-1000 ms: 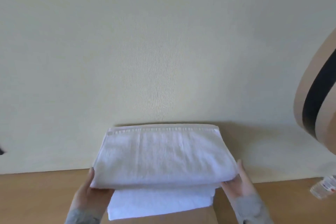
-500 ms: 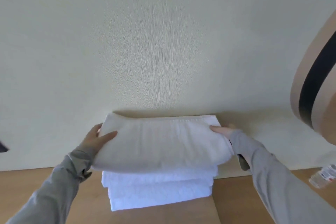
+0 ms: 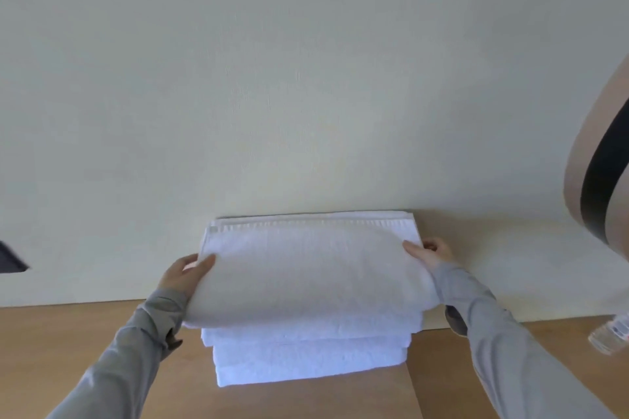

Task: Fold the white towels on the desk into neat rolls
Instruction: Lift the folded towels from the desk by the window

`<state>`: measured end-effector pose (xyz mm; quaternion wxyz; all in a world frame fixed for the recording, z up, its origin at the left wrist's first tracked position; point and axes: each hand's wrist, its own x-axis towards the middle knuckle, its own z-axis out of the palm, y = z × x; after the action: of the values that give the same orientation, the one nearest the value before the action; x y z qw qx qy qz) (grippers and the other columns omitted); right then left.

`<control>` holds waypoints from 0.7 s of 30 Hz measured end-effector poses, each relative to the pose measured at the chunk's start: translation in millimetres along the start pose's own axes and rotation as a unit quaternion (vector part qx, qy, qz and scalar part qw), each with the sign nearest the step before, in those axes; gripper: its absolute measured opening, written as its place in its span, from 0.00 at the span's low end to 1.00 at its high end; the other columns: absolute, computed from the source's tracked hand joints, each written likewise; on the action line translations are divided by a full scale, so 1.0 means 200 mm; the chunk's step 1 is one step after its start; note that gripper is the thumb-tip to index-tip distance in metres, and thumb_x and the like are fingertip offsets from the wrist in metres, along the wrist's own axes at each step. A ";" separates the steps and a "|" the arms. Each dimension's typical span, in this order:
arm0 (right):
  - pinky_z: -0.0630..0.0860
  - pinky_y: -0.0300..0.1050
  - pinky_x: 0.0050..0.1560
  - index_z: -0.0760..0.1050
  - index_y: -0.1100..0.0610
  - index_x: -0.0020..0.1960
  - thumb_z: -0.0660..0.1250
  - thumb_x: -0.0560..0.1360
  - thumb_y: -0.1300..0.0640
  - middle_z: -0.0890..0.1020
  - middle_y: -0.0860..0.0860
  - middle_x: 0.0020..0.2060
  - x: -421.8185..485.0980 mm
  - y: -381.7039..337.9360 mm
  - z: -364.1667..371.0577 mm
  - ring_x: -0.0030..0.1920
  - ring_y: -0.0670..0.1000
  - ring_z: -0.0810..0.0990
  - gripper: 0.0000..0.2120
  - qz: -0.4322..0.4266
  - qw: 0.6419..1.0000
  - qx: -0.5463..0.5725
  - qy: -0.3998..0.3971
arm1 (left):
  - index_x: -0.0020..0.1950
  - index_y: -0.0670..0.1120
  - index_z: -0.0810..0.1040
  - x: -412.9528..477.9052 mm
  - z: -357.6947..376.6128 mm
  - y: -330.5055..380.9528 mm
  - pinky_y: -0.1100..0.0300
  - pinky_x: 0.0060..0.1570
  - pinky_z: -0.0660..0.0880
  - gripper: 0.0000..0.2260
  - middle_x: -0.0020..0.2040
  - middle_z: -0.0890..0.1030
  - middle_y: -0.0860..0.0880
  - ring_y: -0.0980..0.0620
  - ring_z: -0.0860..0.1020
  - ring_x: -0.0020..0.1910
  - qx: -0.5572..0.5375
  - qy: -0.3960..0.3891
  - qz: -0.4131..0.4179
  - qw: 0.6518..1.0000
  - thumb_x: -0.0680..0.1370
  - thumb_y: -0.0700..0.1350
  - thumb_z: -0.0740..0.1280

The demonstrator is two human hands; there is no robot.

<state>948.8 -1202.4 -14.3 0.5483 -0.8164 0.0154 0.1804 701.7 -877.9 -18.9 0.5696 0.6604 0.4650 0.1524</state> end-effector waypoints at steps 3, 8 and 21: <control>0.72 0.45 0.44 0.71 0.62 0.52 0.71 0.72 0.56 0.77 0.57 0.44 0.01 -0.04 0.00 0.42 0.55 0.76 0.15 -0.040 0.998 -0.043 0.017 | 0.64 0.44 0.73 0.04 -0.02 0.00 0.52 0.45 0.71 0.17 0.56 0.78 0.39 0.45 0.76 0.42 -0.021 0.024 0.032 0.999 0.76 0.46 0.68; 0.68 0.43 0.43 0.69 0.60 0.50 0.69 0.73 0.54 0.78 0.59 0.47 -0.02 -0.05 0.02 0.42 0.54 0.74 0.13 -0.095 0.988 -0.113 0.047 | 0.57 0.49 0.75 0.06 -0.02 -0.03 0.56 0.40 0.74 0.11 0.52 0.81 0.41 0.49 0.79 0.39 -0.021 0.050 0.071 0.996 0.75 0.46 0.69; 0.42 0.52 0.74 0.57 0.55 0.74 0.49 0.81 0.55 0.57 0.50 0.75 -0.32 -0.14 0.64 0.76 0.49 0.50 0.22 -0.418 0.800 -0.431 -0.021 | 0.77 0.52 0.43 -0.28 0.63 0.15 0.51 0.74 0.39 0.25 0.78 0.41 0.51 0.52 0.41 0.76 0.492 0.006 0.327 0.807 0.82 0.55 0.44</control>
<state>859.1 -1087.1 -12.5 0.1627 -0.8917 -0.4180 -0.0613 777.1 -995.9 -12.5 0.0824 0.9643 0.2370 0.0846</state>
